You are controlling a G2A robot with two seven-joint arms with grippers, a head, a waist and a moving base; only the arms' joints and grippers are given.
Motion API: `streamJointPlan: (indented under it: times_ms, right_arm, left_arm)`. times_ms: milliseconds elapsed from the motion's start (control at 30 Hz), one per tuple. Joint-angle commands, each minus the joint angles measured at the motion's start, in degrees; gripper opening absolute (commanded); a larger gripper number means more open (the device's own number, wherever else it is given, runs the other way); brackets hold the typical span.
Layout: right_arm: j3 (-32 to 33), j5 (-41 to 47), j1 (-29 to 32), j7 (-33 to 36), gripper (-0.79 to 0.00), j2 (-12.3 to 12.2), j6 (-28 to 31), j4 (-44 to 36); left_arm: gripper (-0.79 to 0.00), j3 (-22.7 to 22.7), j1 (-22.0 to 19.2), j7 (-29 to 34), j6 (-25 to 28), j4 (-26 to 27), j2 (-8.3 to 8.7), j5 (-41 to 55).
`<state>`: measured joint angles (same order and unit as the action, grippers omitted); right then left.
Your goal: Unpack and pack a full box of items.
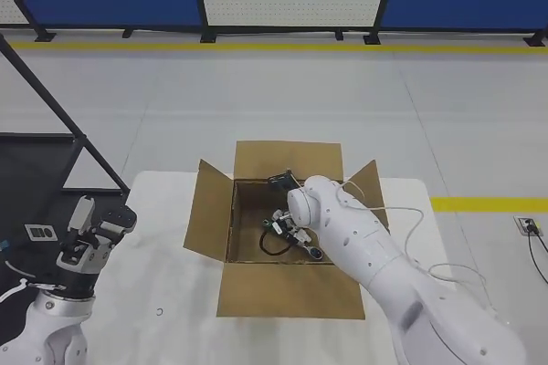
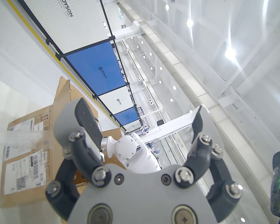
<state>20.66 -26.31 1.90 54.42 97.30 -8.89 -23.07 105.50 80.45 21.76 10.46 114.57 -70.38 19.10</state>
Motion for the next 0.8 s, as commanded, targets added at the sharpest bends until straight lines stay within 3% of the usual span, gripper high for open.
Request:
streamJointPlan:
  times_ms: [0,300,400,600,767]
  right_arm:
    - [0.0,0.0,0.0,-0.05,0.0,0.0,-0.01,0.0]
    - [0.19,0.27,0.18,-0.66,0.0,-0.02,0.33,-0.2]
    - [-0.18,-2.46,0.9,-4.36,0.0,-0.41,3.66,-0.18]
    - [-1.35,-8.42,0.96,-7.88,0.0,-1.29,16.41,0.19]
    - [-1.5,-11.32,0.82,-9.91,0.0,-1.63,21.83,2.35]
  left_arm:
    - [0.0,0.0,-0.01,0.04,0.0,-0.01,0.0,-0.01]
    - [0.0,0.0,-0.01,0.04,0.0,-0.01,0.0,-0.01]
    - [0.0,0.0,-0.01,0.04,0.0,-0.01,0.0,-0.01]
    - [0.0,0.0,-0.01,0.04,0.0,-0.01,0.0,-0.01]
    - [0.0,0.0,-0.01,0.04,0.0,-0.01,0.0,-0.01]
